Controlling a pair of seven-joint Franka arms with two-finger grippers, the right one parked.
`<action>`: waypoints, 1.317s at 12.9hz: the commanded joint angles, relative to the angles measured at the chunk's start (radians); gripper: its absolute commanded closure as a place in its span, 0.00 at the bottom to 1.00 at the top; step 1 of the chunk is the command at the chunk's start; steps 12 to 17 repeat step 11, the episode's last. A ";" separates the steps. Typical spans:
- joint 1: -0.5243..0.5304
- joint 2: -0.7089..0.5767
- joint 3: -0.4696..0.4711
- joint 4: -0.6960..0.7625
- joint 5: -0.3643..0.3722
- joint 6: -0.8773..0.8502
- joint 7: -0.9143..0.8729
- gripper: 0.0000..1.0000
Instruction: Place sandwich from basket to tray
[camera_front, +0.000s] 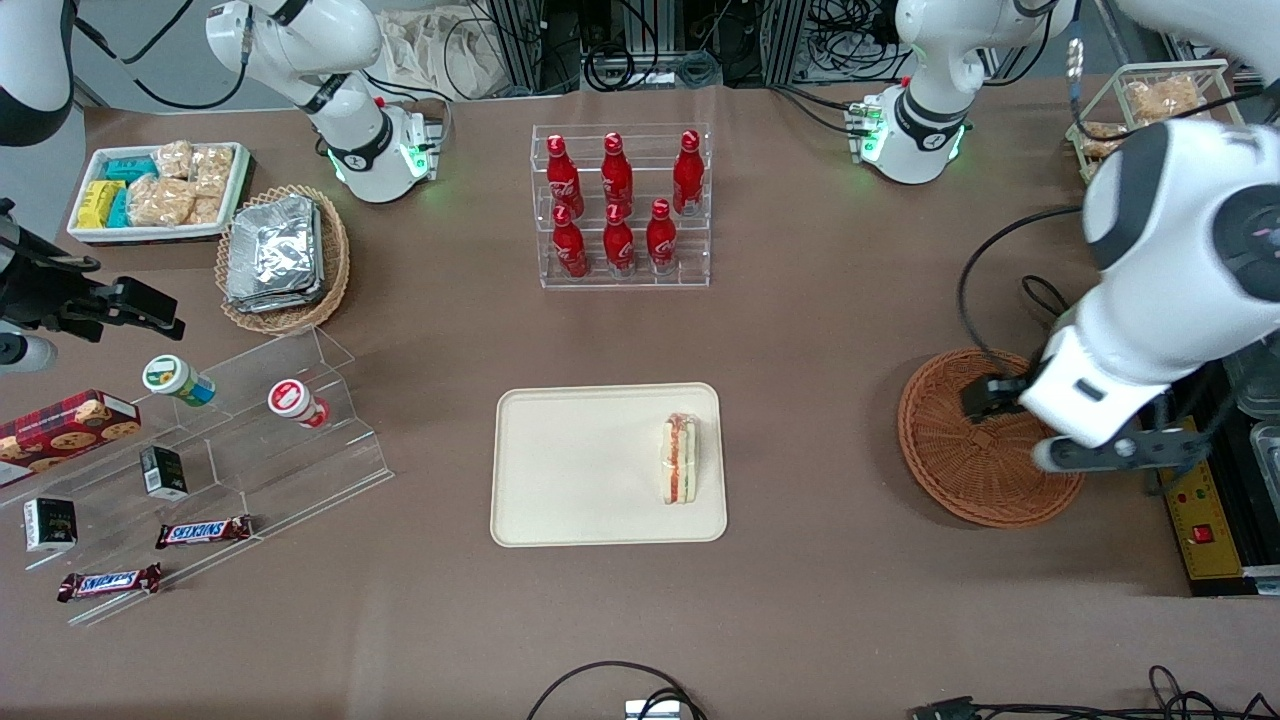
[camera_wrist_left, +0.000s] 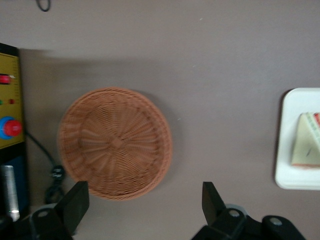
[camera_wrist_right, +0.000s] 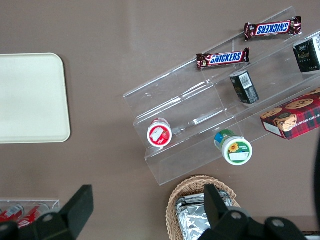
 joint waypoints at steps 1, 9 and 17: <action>0.004 -0.151 0.072 -0.119 -0.051 -0.009 0.091 0.00; 0.023 -0.365 0.101 -0.231 -0.135 -0.113 0.131 0.00; 0.026 -0.368 0.101 -0.232 -0.151 -0.125 0.133 0.00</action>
